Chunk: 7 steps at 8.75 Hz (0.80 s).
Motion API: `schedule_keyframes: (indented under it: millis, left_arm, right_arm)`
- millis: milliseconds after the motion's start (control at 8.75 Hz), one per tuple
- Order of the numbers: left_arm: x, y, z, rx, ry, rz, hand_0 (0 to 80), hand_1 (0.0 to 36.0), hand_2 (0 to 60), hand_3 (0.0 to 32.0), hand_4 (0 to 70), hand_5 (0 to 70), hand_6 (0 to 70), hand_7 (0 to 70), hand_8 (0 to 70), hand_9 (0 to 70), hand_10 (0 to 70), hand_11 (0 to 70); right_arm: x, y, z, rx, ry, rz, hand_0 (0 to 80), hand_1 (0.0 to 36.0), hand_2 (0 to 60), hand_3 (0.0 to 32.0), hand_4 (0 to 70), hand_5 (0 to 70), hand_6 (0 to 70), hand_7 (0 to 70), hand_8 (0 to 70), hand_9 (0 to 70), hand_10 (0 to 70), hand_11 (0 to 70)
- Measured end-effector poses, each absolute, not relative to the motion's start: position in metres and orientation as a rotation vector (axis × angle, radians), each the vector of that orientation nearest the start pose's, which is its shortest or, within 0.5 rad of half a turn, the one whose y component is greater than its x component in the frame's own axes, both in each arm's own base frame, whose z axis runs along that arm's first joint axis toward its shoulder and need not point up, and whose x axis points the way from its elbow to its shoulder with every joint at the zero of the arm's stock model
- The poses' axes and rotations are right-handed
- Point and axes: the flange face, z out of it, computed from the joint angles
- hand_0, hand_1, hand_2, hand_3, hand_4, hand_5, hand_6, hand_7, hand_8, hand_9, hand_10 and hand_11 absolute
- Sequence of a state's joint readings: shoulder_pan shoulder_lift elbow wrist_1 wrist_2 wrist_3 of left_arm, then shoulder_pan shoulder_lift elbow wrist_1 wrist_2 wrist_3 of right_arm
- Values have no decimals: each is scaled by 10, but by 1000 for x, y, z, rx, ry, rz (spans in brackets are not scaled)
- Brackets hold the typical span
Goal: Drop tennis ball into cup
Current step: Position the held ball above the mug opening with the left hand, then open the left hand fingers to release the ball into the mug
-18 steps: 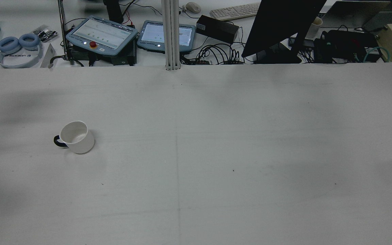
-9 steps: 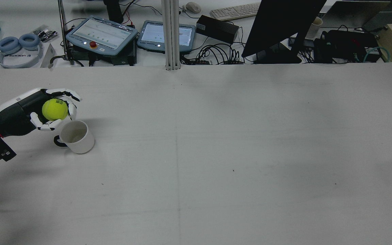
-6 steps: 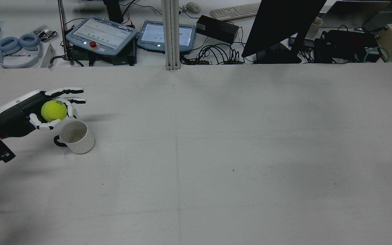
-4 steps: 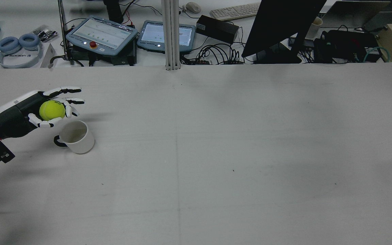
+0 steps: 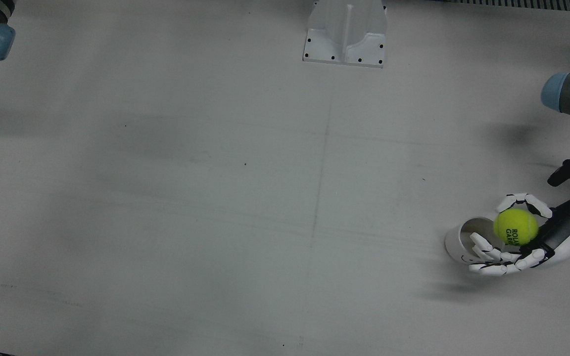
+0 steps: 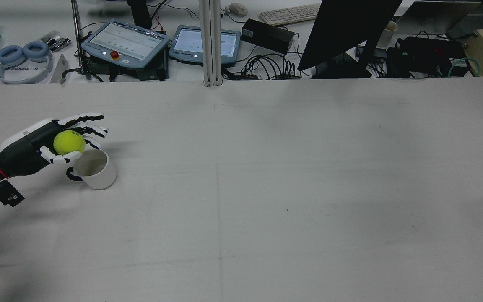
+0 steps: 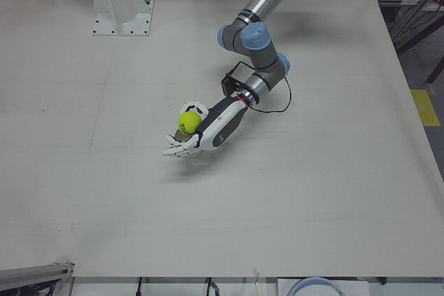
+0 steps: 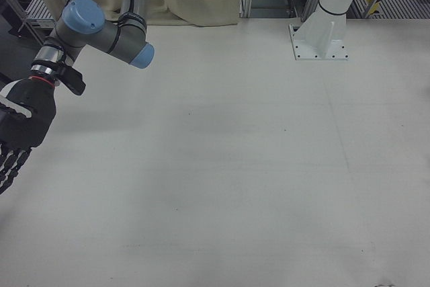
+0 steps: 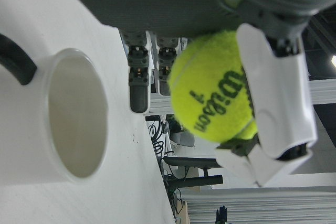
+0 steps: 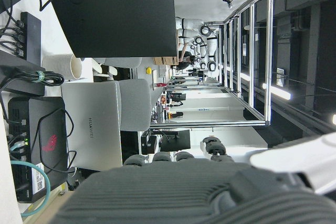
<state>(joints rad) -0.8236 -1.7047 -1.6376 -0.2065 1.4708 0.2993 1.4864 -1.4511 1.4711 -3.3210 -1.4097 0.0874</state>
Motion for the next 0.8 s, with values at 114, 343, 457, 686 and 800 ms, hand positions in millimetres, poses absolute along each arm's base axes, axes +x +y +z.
schedule_keyframes:
  millis: [114, 343, 457, 686, 800]
  left_arm:
    - [285, -517, 557, -446, 2249, -1357, 537, 271, 484, 0, 164, 170, 471, 278, 215, 214, 238, 368]
    - [287, -518, 558, -452, 2249, -1360, 597, 324, 464, 0, 162, 172, 395, 301, 207, 227, 249, 388]
    - [288, -519, 563, -450, 2240, -1367, 612, 335, 499, 0, 161, 196, 504, 285, 231, 226, 251, 393]
    - [294, -518, 562, -458, 2219, -1370, 728, 347, 341, 0, 174, 189, 423, 306, 218, 233, 245, 388]
    - [297, -520, 559, -461, 2212, -1371, 800, 360, 214, 0, 175, 209, 410, 317, 224, 244, 253, 405]
  right_arm:
    - [105, -535, 691, -17, 1974, -2305, 0, 0, 0, 0, 0, 0, 0, 0, 0, 0, 0, 0]
    - [105, -535, 691, -17, 1974, -2305, 0, 0, 0, 0, 0, 0, 0, 0, 0, 0, 0, 0]
    - [105, -535, 691, -17, 1974, -2305, 0, 0, 0, 0, 0, 0, 0, 0, 0, 0, 0, 0]
    - [105, -535, 691, -17, 1974, -2306, 0, 0, 0, 0, 0, 0, 0, 0, 0, 0, 0, 0]
    - [105, -535, 691, -17, 1974, -2305, 0, 0, 0, 0, 0, 0, 0, 0, 0, 0, 0, 0]
